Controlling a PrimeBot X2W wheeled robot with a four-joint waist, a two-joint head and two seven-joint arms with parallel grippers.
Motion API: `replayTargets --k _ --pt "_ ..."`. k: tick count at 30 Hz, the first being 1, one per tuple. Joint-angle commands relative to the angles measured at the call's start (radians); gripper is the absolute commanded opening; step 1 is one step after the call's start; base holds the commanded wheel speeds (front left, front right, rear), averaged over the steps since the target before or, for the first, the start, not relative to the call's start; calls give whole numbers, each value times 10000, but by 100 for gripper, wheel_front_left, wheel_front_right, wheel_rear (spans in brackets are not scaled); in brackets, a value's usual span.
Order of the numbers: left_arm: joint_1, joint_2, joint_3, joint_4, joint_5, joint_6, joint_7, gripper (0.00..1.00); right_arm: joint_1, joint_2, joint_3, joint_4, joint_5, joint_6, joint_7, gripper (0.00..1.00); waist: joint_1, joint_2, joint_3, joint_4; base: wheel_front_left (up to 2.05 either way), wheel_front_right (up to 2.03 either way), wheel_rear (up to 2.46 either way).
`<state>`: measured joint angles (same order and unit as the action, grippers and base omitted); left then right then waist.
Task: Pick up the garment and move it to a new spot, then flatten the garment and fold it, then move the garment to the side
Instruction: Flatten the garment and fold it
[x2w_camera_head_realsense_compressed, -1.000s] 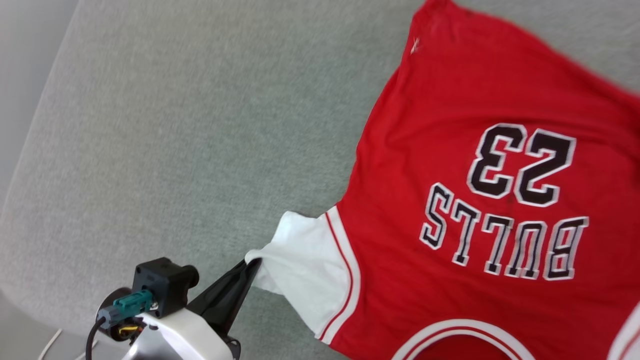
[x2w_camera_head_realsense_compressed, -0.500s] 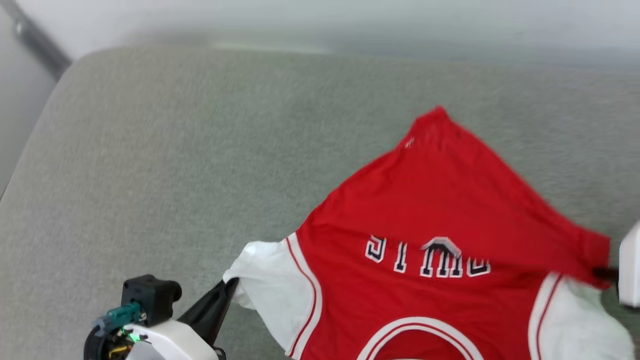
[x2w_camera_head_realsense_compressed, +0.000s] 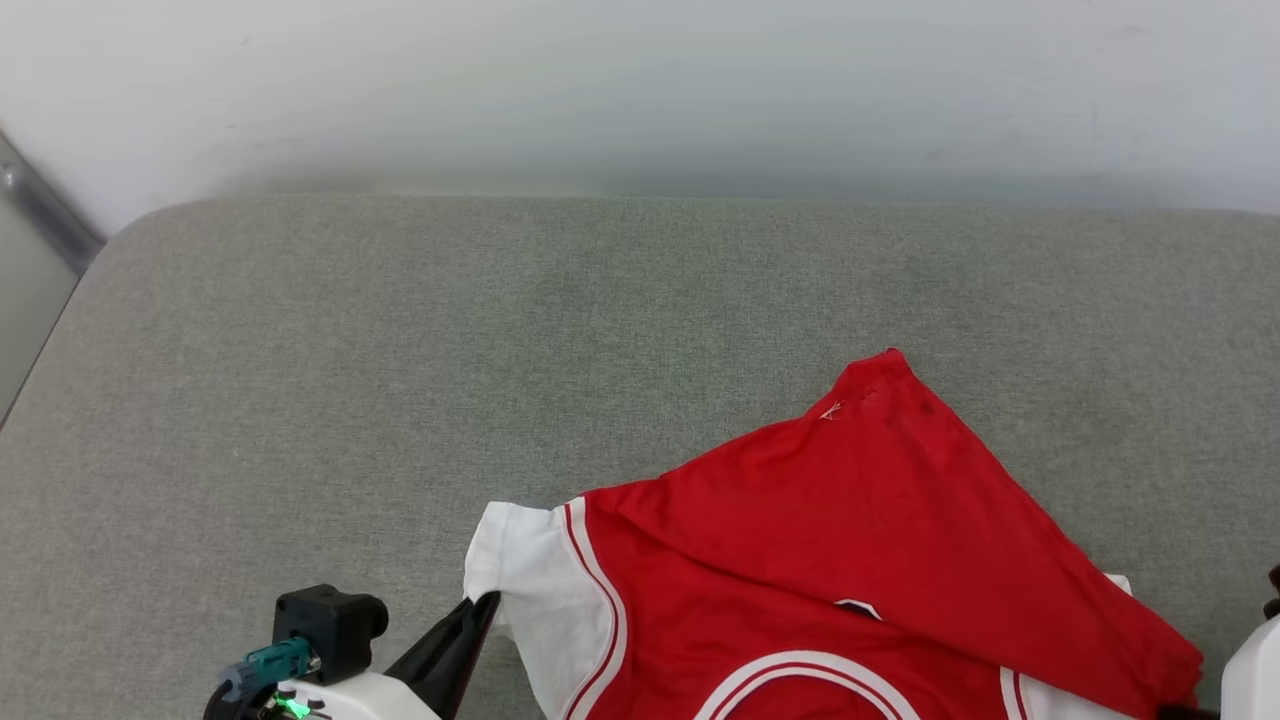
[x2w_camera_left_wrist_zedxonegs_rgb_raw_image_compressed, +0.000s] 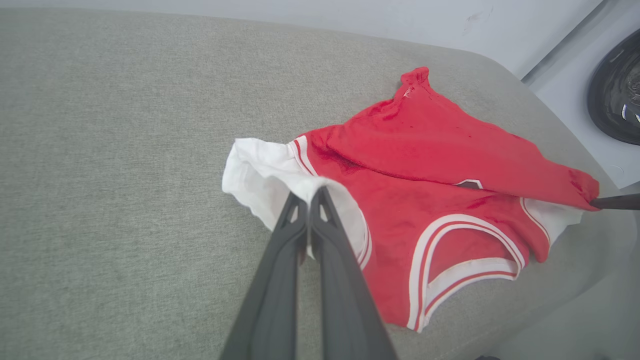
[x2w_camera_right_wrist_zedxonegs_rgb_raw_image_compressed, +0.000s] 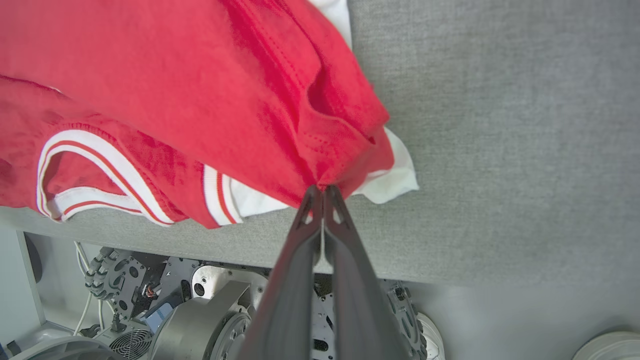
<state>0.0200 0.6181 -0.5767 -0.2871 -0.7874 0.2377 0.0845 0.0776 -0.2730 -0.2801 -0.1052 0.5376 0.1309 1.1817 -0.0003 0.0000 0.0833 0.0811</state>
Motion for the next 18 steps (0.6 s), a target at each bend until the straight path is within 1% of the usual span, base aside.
replayTargets --k 1,5,6,7,8,13,18 --pt "70 -56 -35 27 -2 -16 -55 0 206 73 -6 -29 7 -3 -79 0 3 0 -13 9 0 0 0" --pt "40 -92 -109 51 36 -64 -77 0 375 120 6 60 75 -3 -227 0 3 0 -22 37 0 0 0" --pt "27 -89 -120 52 45 -74 -74 0 372 59 55 55 40 -3 -296 15 3 0 -21 45 0 0 0" --pt "8 -70 -124 49 54 -69 -63 0 348 -76 211 -35 7 -3 -411 78 3 0 -22 57 0 0 0" --pt "-10 -55 -124 43 64 -72 -54 0 365 -198 345 -69 42 -3 -480 100 3 0 -22 71 0 0 0" --pt "-117 -13 -126 -28 97 -79 -27 0 -33 -753 596 -392 254 -3 -691 100 3 0 84 208 0 0 0" --pt "-330 49 -171 -240 375 -8 1 0 -921 -942 711 -1083 732 -3 -510 100 3 0 383 469 0 0 0"
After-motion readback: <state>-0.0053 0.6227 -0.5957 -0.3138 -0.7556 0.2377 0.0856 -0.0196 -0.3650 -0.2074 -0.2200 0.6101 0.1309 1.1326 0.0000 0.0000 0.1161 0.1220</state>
